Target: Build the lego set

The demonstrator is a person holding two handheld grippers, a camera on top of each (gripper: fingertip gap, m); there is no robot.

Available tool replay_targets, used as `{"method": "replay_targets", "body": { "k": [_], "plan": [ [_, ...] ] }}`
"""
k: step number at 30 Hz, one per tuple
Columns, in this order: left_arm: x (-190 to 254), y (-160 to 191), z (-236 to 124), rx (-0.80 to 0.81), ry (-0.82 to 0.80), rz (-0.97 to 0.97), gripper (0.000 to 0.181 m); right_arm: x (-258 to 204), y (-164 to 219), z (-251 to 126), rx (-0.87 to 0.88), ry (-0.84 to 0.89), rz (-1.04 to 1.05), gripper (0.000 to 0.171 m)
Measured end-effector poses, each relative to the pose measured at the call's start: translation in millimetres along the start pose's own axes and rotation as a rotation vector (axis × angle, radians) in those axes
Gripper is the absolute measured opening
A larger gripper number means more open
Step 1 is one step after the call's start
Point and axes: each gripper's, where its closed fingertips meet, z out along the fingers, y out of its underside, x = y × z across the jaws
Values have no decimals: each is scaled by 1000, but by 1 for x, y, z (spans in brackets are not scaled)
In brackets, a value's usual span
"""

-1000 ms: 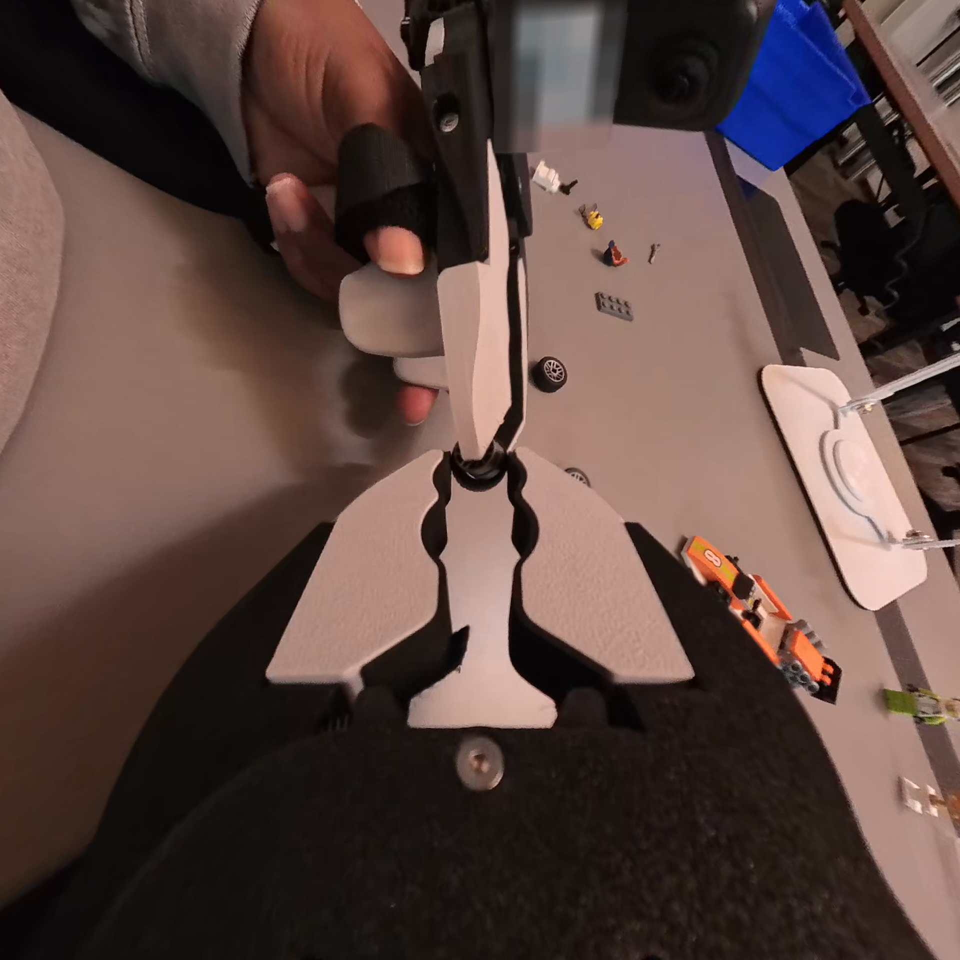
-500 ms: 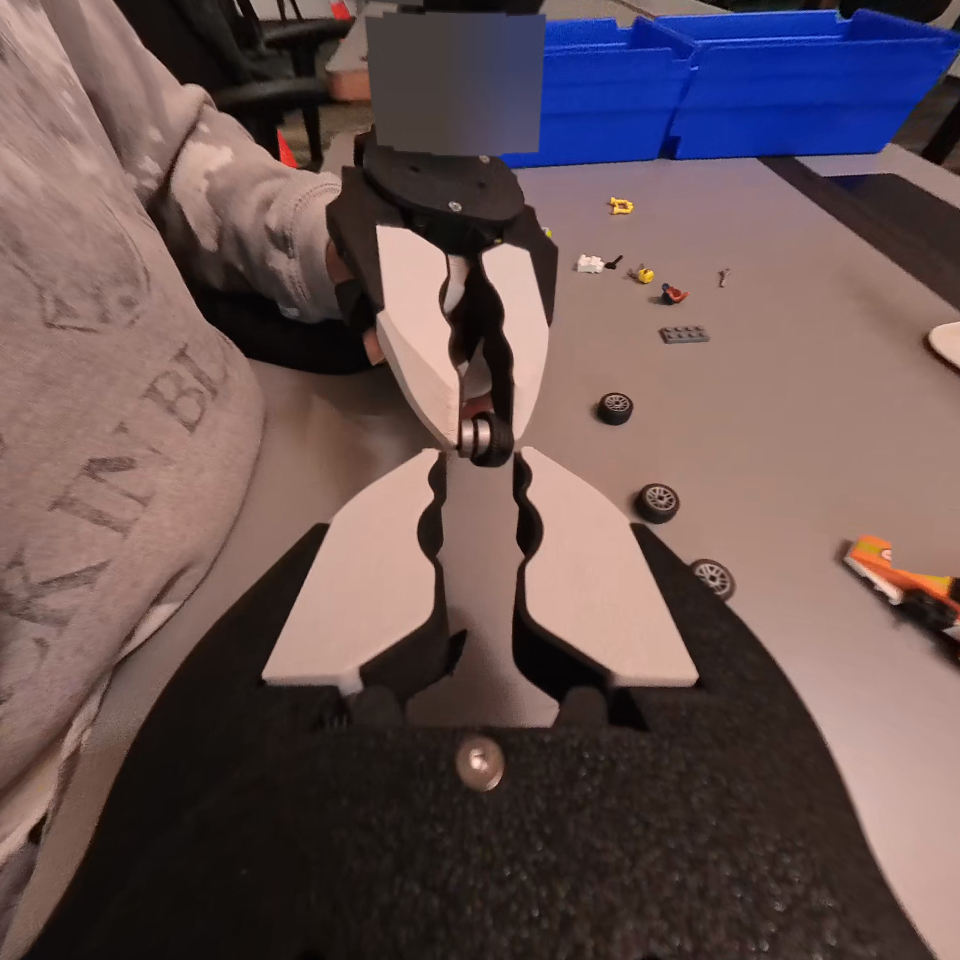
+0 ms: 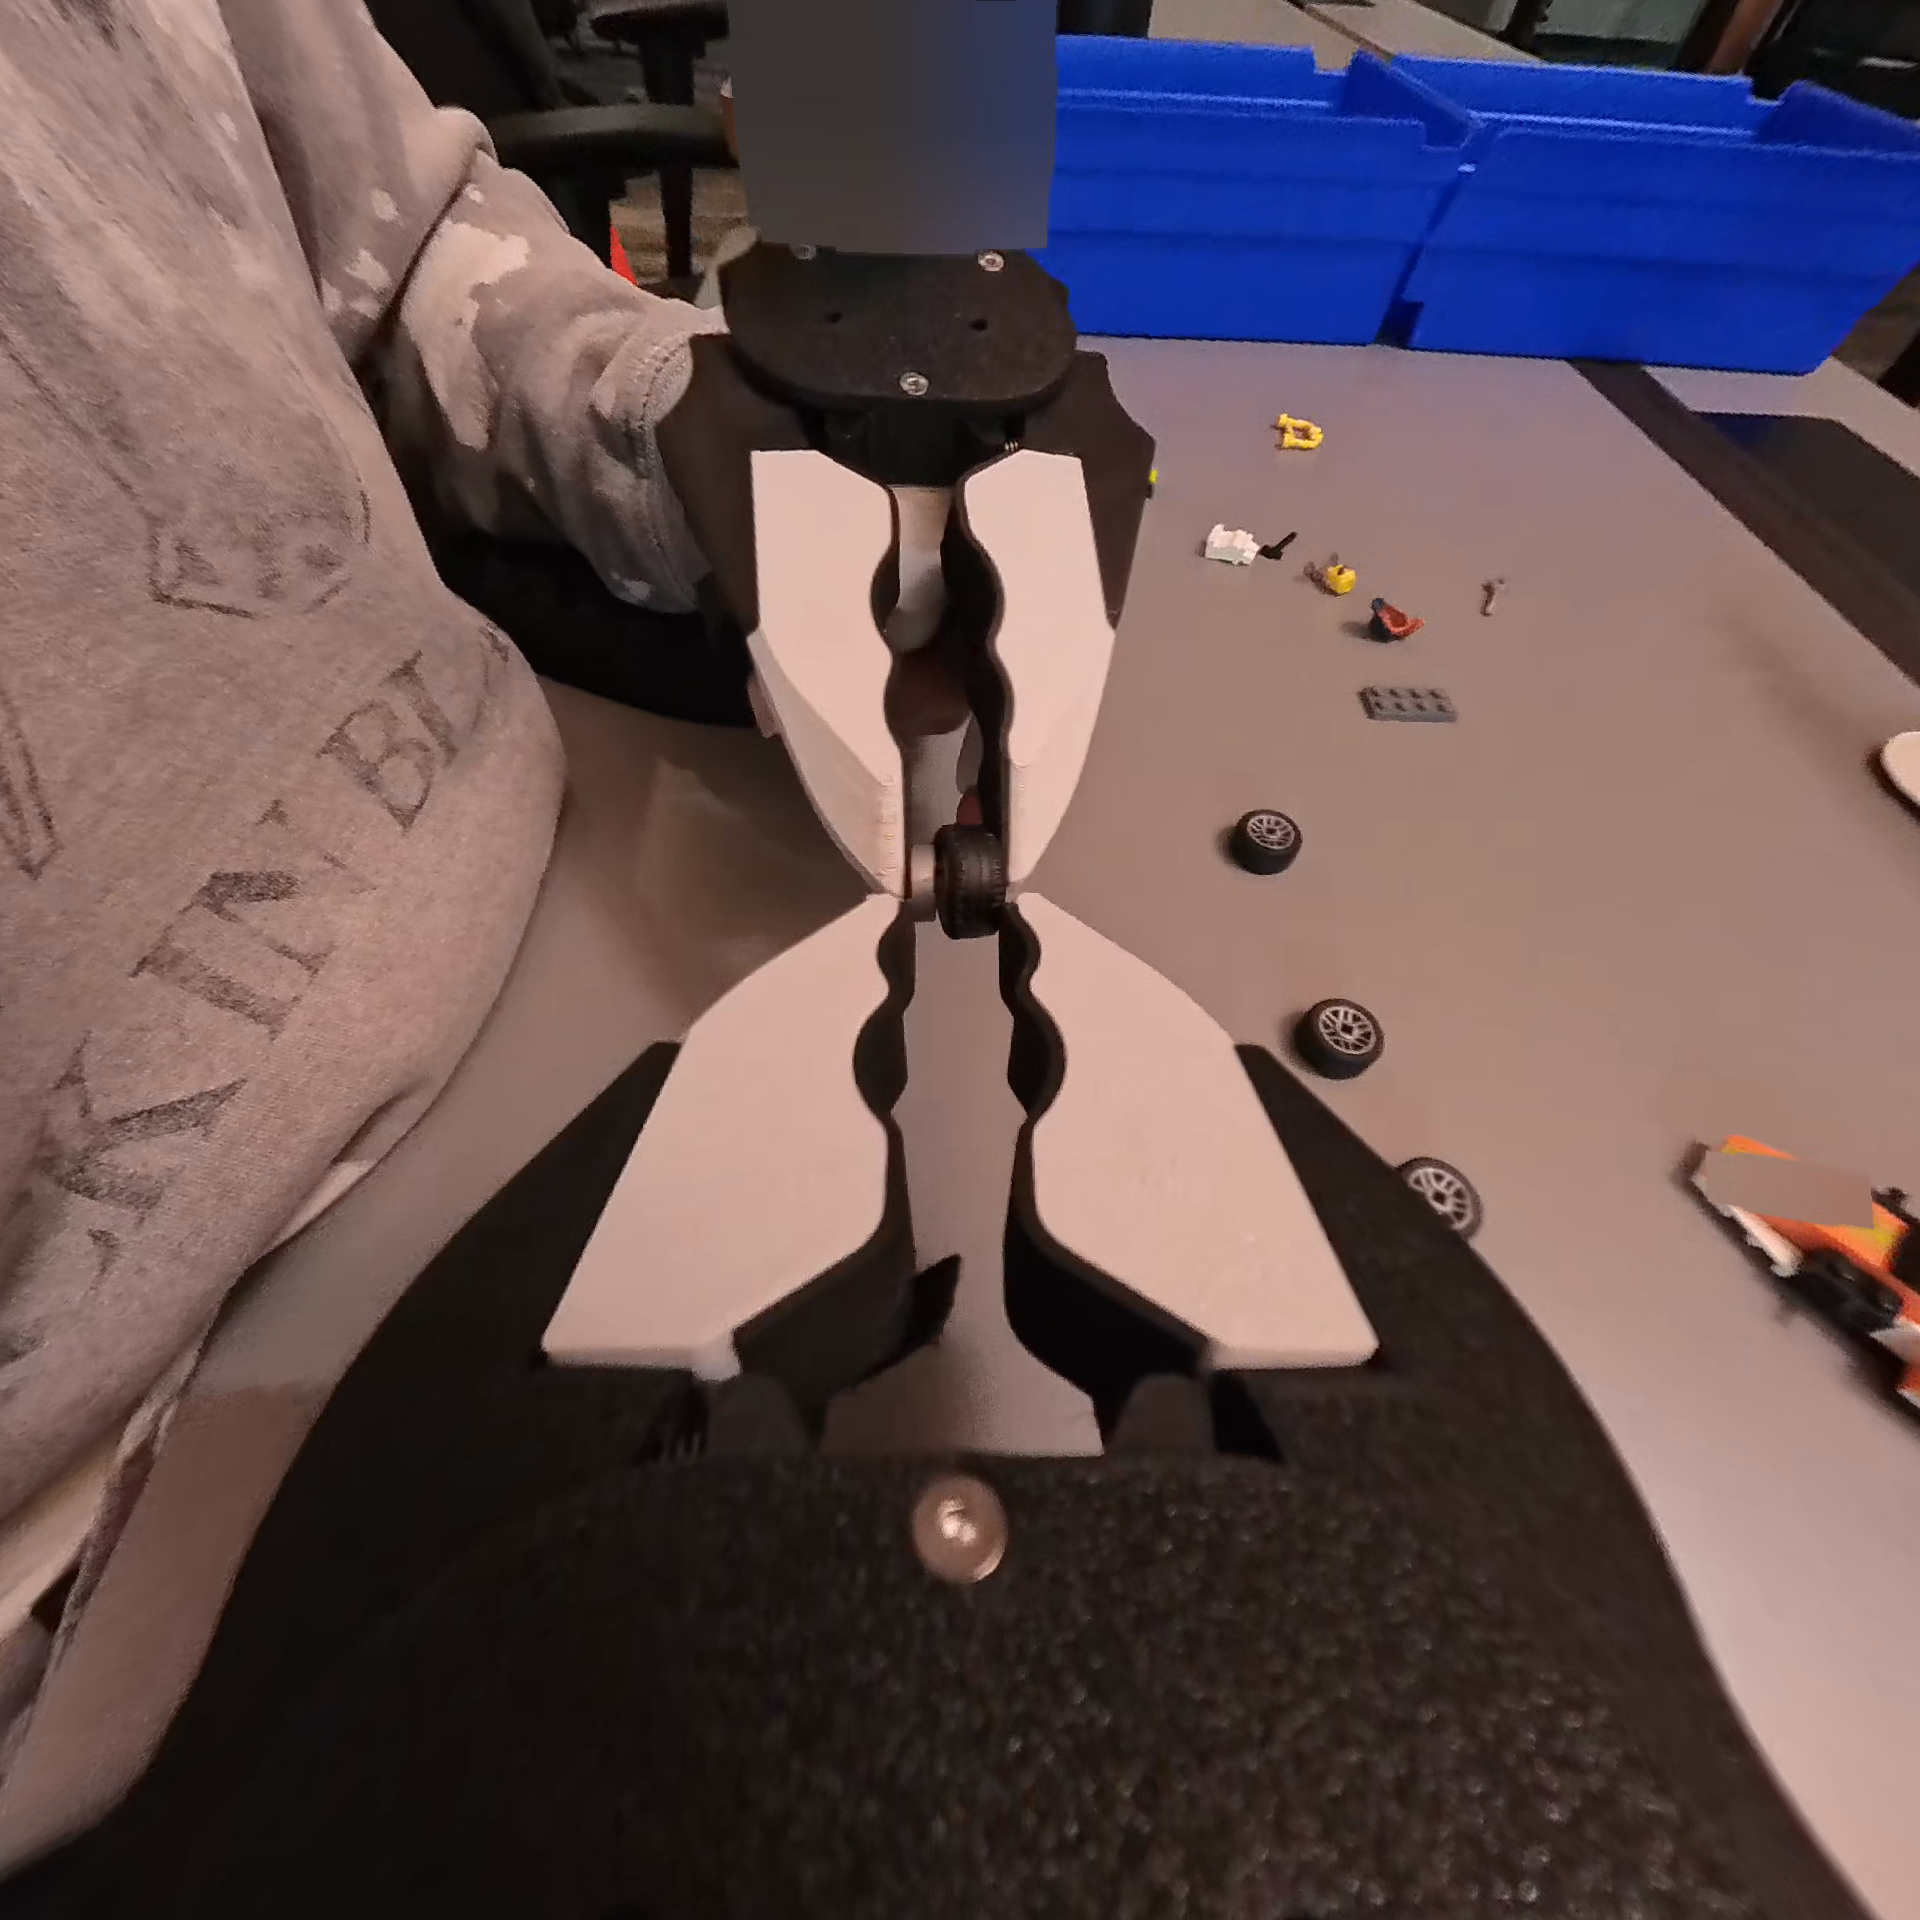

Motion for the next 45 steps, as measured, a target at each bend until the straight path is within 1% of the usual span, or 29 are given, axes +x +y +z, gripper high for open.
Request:
{"method": "replay_targets", "body": {
  "k": [5, 18, 23, 25, 33, 39, 40, 42, 44, 45],
  "plan": [
    [-2, 2, -1, 1, 2, -18, 16, 1, 1, 2, -21, 57, -27, 14],
    [-4, -1, -3, 36, 19, -60, 17, 2, -4, 0, 9, 77, -28, 12],
    [-7, -4, -5, 43, -17, -17, 22, 2, -7, -2, 33, 75, -27, 11],
    [-4, -5, -4, 39, -11, 2, 18, 2, -8, -3, 36, 71, -29, 11],
    [-1, 0, -3, -47, -87, 162, 17, 0, -5, -2, 17, 59, -35, 11],
    [-2, 3, -3, -70, -99, 173, 16, -1, -2, -1, 13, 38, -21, 10],
    [-4, 1, -3, -59, -111, 175, 15, -2, -2, -1, 22, 24, -11, 0],
    [-3, 3, -3, -71, -100, 181, 16, -3, -1, 1, 24, 10, 1, 0],
    [-6, -2, -4, -65, -129, 230, 16, -1, -1, 2, 14, 35, -28, 0],
    [-7, -6, -6, -45, -128, 219, 16, 1, -4, 1, 29, 50, -21, 0]
  ]
}}
